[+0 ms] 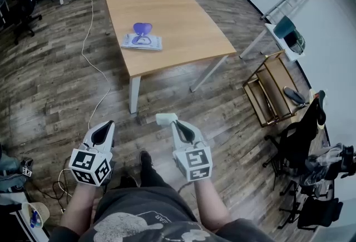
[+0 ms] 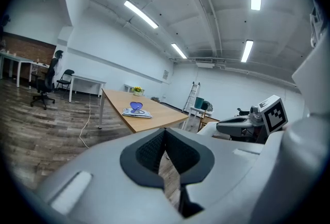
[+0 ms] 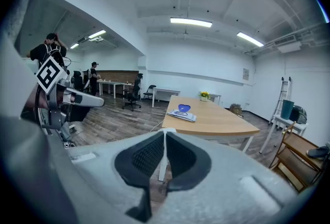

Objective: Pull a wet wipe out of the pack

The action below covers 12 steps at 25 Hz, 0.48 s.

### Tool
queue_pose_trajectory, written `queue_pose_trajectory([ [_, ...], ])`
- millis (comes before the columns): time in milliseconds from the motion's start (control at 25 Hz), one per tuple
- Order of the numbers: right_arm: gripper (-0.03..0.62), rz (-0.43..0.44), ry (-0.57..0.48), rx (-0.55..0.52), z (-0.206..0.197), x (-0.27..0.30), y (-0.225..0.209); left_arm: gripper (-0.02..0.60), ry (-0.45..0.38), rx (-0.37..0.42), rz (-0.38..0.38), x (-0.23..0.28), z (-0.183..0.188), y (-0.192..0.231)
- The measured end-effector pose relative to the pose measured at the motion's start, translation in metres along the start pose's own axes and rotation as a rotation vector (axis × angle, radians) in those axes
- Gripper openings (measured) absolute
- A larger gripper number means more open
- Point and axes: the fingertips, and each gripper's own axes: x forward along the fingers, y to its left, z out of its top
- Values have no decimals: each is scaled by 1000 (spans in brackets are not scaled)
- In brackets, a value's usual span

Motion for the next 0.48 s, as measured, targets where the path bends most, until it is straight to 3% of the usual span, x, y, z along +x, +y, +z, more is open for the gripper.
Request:
queue_pose_trajectory([
  [480, 3, -37, 11, 19, -12, -19, 3, 18, 5, -10, -12, -12, -11, -5],
])
